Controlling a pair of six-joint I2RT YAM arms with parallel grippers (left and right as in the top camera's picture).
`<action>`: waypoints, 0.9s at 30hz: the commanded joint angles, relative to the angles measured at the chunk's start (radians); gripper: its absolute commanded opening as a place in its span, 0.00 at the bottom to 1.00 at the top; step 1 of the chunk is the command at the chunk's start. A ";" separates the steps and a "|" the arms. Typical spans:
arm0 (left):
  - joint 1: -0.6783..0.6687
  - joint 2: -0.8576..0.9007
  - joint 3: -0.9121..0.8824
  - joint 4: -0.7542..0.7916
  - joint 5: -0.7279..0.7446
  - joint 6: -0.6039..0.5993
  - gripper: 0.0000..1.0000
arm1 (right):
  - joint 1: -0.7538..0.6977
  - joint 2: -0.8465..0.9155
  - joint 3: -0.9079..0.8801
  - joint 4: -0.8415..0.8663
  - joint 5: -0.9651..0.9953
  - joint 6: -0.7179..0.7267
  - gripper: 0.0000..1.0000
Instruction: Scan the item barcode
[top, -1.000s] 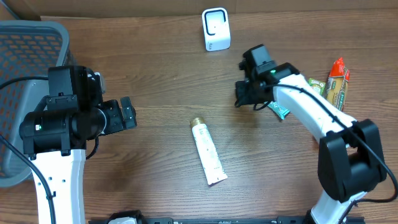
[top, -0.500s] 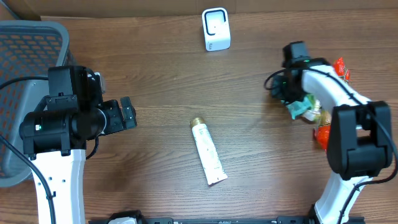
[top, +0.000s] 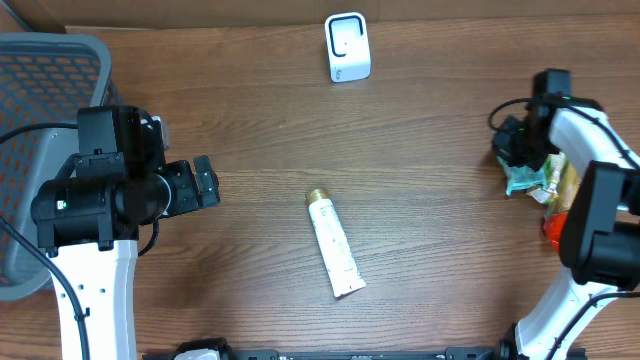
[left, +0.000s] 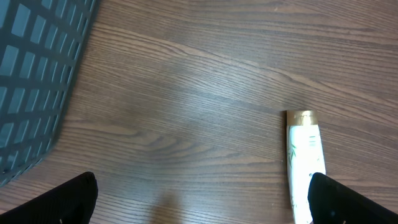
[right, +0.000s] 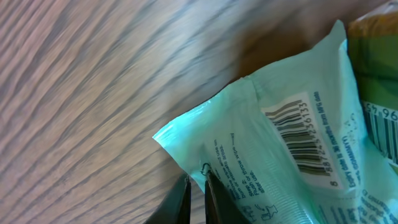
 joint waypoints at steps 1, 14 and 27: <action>0.003 -0.001 0.010 0.003 0.004 -0.017 0.99 | -0.048 0.034 -0.012 -0.014 -0.131 -0.031 0.11; 0.003 -0.001 0.010 0.003 0.004 -0.017 1.00 | 0.235 -0.178 -0.026 -0.361 -0.502 -0.386 0.60; 0.003 0.000 0.010 0.003 0.004 -0.017 1.00 | 0.678 -0.176 -0.285 -0.081 -0.507 -0.269 0.72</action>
